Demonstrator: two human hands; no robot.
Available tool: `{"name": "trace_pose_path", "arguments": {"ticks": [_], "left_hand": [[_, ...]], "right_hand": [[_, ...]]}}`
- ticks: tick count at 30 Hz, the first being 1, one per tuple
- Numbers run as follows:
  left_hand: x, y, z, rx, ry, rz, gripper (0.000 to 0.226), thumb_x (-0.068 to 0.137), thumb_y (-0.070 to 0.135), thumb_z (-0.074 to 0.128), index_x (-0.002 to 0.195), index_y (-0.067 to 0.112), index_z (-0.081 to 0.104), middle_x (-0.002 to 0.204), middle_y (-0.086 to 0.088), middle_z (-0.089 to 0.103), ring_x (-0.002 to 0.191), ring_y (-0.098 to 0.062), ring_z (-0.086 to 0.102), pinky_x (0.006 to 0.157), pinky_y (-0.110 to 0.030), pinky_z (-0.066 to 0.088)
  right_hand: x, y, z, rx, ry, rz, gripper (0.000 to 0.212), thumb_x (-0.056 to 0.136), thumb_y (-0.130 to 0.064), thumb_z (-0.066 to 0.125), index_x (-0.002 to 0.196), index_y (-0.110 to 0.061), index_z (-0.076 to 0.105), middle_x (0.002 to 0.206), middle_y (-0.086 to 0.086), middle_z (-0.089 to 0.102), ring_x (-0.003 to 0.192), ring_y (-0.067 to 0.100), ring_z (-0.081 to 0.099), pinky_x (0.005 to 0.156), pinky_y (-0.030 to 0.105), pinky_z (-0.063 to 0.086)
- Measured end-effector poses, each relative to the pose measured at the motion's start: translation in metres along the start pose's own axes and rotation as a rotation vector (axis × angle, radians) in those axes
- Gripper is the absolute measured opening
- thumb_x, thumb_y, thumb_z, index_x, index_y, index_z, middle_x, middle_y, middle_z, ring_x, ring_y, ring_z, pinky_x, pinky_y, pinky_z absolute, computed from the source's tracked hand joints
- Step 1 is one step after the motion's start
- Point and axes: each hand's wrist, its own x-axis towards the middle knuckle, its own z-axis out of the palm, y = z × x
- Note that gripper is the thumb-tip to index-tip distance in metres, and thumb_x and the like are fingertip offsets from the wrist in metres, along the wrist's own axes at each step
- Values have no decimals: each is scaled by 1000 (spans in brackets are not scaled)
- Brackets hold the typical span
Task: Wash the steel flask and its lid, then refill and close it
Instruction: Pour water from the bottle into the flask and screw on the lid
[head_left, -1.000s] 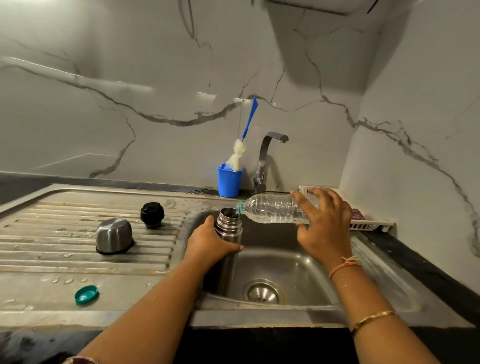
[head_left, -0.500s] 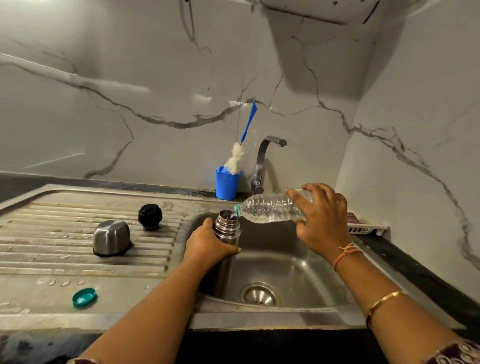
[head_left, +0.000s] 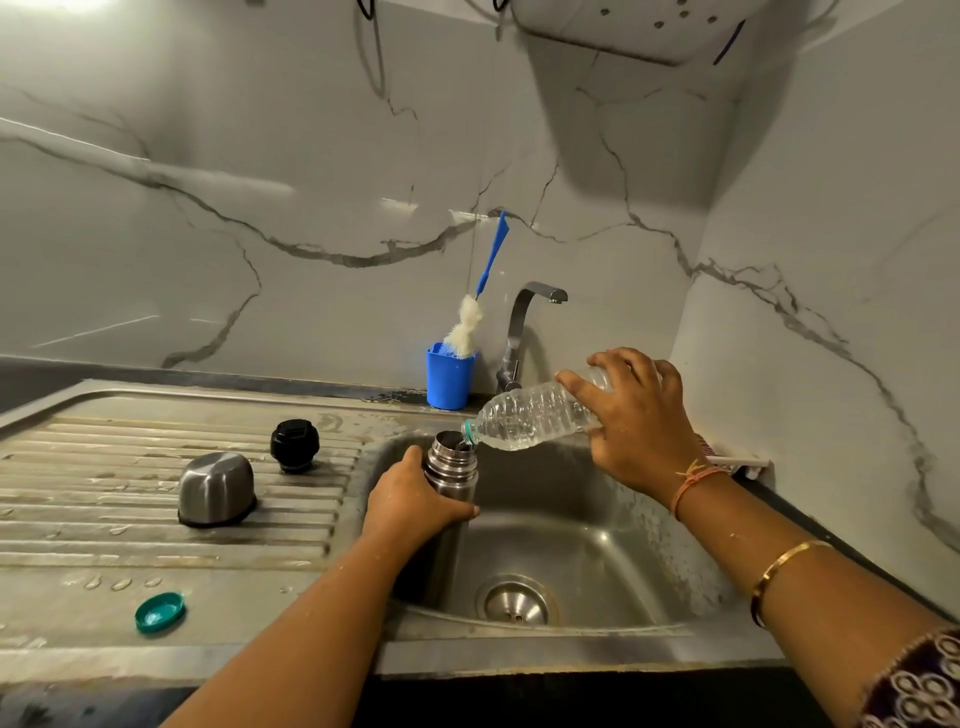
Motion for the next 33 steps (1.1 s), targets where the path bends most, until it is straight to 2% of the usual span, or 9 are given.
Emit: {"name": "trace_pose_path", "arguments": {"ticks": [11,15,25,33], "left_hand": [[0,3,0,-36,-25,28,69,54,39,89,107,24,47,105,7,62,92,-10,57,80,-27,49],[-2,5,2,-57,-56,28,68,54,37,89,103,25,44,100,9,60,91,-10,56,82,-27,50],[-5,9,0,-86,-70,-4,67,52,37,90,100,26,44,92,11,58,86,-12,59,80,-33,56],[-6,10,-2,-84,-73,10,65,56,35,89,101,25,42,96,11,58,88,-9,56,80,-27,50]], "right_hand": [[27,1,-11,-70,-9,-194,73,45,-7,82,115,-22,66,113,17,61,108,39,55,85,55,44],[42,0,-15,-112,5,-312,72,47,-8,82,116,-21,67,115,18,61,113,36,48,90,54,42],[80,-20,-30,-191,10,-623,65,57,-12,84,118,-21,65,117,20,60,113,40,55,91,57,43],[93,-23,-37,-210,20,-671,63,54,-18,88,114,-21,68,113,19,63,111,38,57,91,58,43]]}}
